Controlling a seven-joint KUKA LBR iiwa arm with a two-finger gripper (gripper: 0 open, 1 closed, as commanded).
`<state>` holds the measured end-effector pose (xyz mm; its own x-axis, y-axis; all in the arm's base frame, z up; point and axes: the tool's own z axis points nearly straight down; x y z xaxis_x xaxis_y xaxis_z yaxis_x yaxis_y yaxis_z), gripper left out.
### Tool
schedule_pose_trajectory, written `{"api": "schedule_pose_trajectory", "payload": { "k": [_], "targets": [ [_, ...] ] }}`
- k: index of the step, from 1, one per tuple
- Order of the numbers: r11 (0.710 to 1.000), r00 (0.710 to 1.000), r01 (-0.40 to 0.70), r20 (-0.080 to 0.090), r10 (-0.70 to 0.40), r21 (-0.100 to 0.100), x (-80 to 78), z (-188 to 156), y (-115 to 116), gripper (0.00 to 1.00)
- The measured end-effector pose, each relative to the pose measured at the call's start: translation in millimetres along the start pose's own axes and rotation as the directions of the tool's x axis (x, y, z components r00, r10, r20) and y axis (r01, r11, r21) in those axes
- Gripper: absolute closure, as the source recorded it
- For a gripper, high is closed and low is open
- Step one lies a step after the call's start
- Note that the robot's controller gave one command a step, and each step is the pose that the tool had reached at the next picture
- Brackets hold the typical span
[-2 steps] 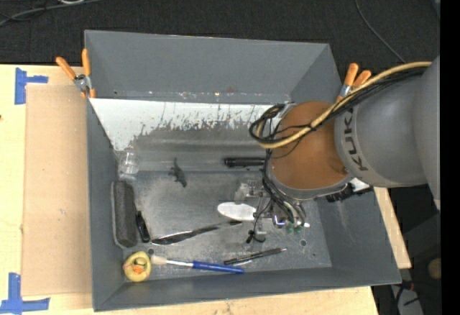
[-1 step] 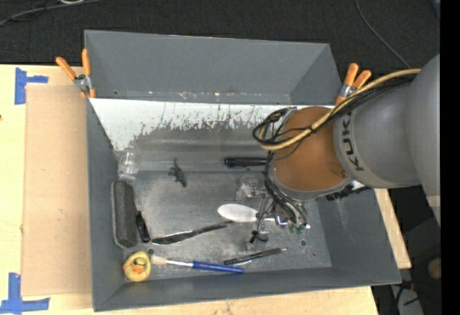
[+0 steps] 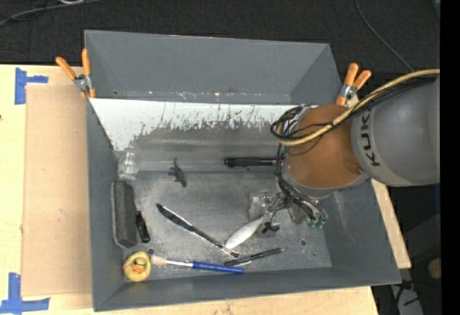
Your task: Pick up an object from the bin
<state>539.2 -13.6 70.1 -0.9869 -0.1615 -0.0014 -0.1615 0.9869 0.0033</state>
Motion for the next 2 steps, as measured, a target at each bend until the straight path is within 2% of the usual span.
{"api": "schedule_pose_trajectory", "payload": {
  "k": [2],
  "targets": [
    [1.000,1.000,-0.002,0.000,0.002,-0.001,0.0,-0.9,0.0,1.00]
  ]
}}
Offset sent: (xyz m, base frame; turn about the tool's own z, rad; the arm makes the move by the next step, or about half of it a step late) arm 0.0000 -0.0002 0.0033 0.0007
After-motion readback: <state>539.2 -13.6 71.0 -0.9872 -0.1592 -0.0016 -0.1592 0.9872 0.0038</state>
